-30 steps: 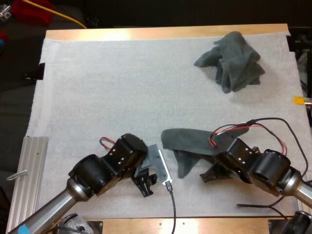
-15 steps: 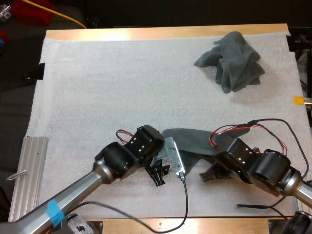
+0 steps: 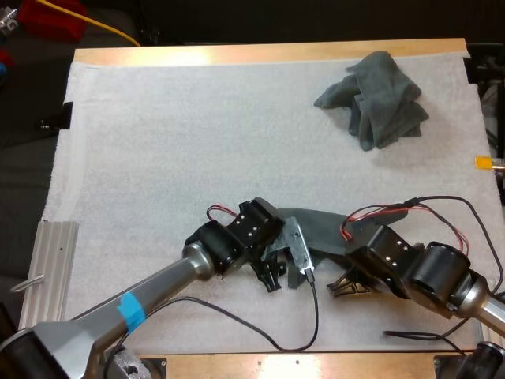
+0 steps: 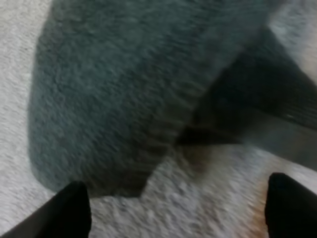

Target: Pick towel from pile, fold and stack

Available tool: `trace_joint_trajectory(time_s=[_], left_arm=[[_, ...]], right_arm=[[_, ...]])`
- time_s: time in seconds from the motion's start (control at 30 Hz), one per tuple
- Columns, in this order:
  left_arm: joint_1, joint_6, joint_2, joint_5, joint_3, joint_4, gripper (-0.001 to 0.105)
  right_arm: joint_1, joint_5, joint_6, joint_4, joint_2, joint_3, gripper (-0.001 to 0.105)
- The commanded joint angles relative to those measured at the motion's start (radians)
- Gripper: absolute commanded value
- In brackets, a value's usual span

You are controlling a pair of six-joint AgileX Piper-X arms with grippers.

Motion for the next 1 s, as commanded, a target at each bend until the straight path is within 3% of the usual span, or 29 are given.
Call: trace_joint_trajectory(time_s=[0.0,0.1,0.6,0.77,0.9,0.97], left_arm=[[-0.004,0.007,0.006,-0.042,-0.008,-0.023,0.069],[-0.004,0.009,0.024,-0.102,-0.008,-0.044,0.069],[-0.004,0.03,0.115,-0.097,-0.008,-0.09,0.067],[-0.004,0.03,0.124,-0.105,-0.008,-0.115,0.039],[-0.004,0.03,0.124,-0.13,-0.008,-0.117,0.029],[-0.004,0.03,0.124,-0.137,-0.008,-0.115,0.019]], right_arm=[[0.003,-0.01,0.0,0.016,-0.007,-0.001,0.001],[0.003,-0.01,0.003,0.016,-0.007,-0.001,0.001],[0.003,-0.01,0.012,0.016,-0.007,-0.001,0.001],[0.003,-0.01,0.012,0.016,-0.007,-0.001,0.001],[0.003,-0.01,0.012,0.016,-0.007,-0.001,0.001],[0.003,-0.01,0.012,0.016,-0.007,-0.001,0.001]])
